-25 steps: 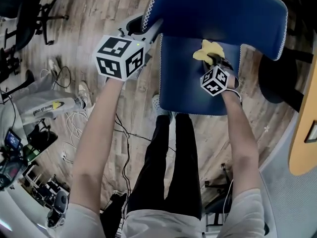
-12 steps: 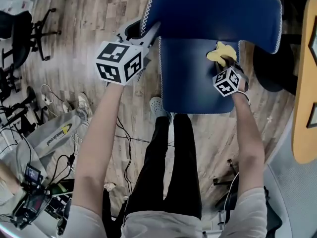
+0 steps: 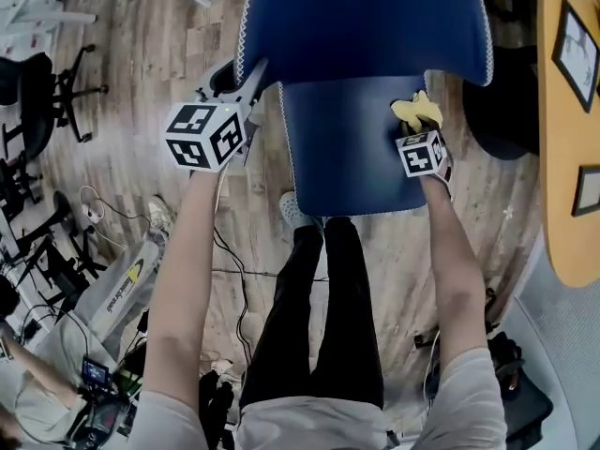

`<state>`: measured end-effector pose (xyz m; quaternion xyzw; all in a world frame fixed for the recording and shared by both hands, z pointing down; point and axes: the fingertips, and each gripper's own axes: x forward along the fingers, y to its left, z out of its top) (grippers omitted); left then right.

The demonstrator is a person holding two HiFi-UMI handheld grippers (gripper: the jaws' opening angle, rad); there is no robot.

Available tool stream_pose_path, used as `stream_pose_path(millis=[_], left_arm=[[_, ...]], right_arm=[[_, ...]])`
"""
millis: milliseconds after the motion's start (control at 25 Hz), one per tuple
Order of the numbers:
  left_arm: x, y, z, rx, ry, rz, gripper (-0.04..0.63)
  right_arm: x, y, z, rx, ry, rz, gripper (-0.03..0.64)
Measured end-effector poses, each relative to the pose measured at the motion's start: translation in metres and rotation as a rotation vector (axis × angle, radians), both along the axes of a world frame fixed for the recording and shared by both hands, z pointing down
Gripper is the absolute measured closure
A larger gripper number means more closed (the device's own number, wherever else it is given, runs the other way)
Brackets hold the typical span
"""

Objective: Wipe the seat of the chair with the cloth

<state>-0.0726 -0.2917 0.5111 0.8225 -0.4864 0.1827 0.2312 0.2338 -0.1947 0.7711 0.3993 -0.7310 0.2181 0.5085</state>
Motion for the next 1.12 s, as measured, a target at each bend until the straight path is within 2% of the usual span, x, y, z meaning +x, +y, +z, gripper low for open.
stream_pose_path(millis=[160, 320, 520, 680, 880, 1120], left_arm=[[-0.002, -0.001, 0.001, 0.002, 0.001, 0.006, 0.471], [0.002, -0.004, -0.001, 0.027, 0.009, 0.021, 0.472], [-0.002, 0.0, -0.001, 0.055, 0.017, 0.026, 0.472], [-0.001, -0.002, 0.0, 0.048, 0.038, 0.044, 0.474], [0.0, -0.001, 0.002, 0.034, 0.069, 0.063, 0.474], [0.002, -0.001, 0.003, 0.028, 0.082, 0.07, 0.474]], right_arm=[[-0.007, 0.014, 0.001, -0.021, -0.096, 0.165, 0.52], [-0.012, 0.018, -0.002, -0.009, -0.13, 0.244, 0.52], [-0.027, 0.032, 0.001, 0.047, -0.061, 0.229, 0.523], [-0.028, 0.031, 0.002, 0.045, -0.037, 0.251, 0.525], [-0.038, 0.036, 0.002, 0.024, -0.06, 0.307, 0.525], [-0.078, 0.053, 0.004, -0.012, -0.133, 0.353, 0.525]])
